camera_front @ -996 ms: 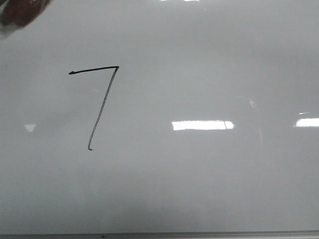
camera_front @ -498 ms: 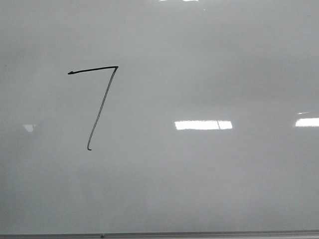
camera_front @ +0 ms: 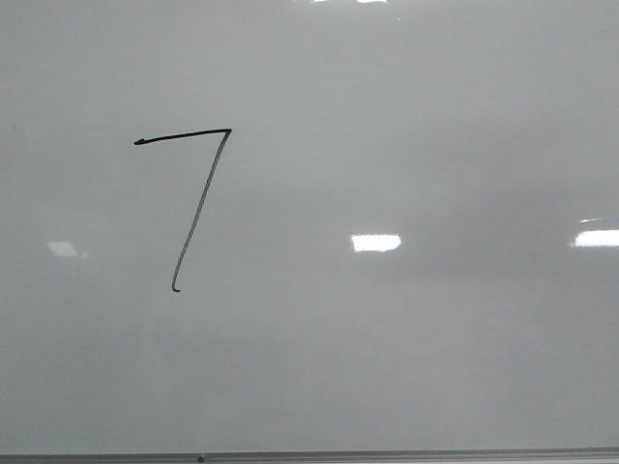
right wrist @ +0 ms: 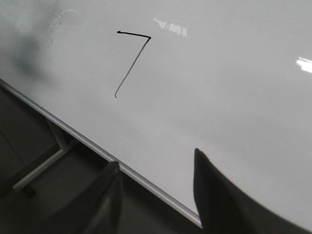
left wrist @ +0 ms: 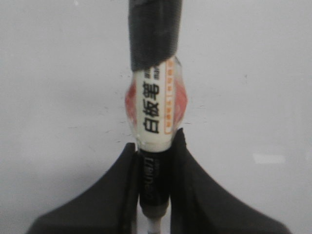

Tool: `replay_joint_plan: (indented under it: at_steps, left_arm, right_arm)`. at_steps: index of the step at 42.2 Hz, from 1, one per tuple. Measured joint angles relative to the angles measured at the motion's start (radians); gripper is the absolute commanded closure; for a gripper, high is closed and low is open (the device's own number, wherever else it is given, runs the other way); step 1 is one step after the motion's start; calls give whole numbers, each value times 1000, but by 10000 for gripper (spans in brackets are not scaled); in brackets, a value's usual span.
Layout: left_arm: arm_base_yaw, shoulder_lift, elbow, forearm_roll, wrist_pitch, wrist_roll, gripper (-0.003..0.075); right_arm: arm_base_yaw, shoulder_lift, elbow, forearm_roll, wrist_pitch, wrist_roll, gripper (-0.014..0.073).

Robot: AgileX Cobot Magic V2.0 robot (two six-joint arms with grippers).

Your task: Write number 7 on whiteboard

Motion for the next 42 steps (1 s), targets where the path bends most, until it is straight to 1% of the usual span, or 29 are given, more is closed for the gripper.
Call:
replay_joint_plan:
  at_steps: [2,6,17,24,26,33,36,42]
  left_arm:
    - [19,24,23,-66,-50,51,741]
    - [35,91,39,-117,-97,110,741]
    - [35,329,41,-136,-231,134,741]
    - [35,405,41,-136,-306,134,736]
    - [35,416,41,-136,-320,134,719]
    - [35,448,41,-136,-354,134,614]
    - [35,463,41,-136,-366,134,581]
    - [35,484,41,-136,-390,134,543]
  right_arm:
    - [0,0,1,5,2,0,232]
    - [0,0,2,9,4,0,232]
    - [0,0,2,13,20,0,232]
    - [0,0,2,14,38,0,232]
    - [0,0,2,14,40,0,232]
    - [0,0,2,14,44,0,232]
    - [0,0,2,14,44,2,232]
    - [0,0,2,14,44,2,232]
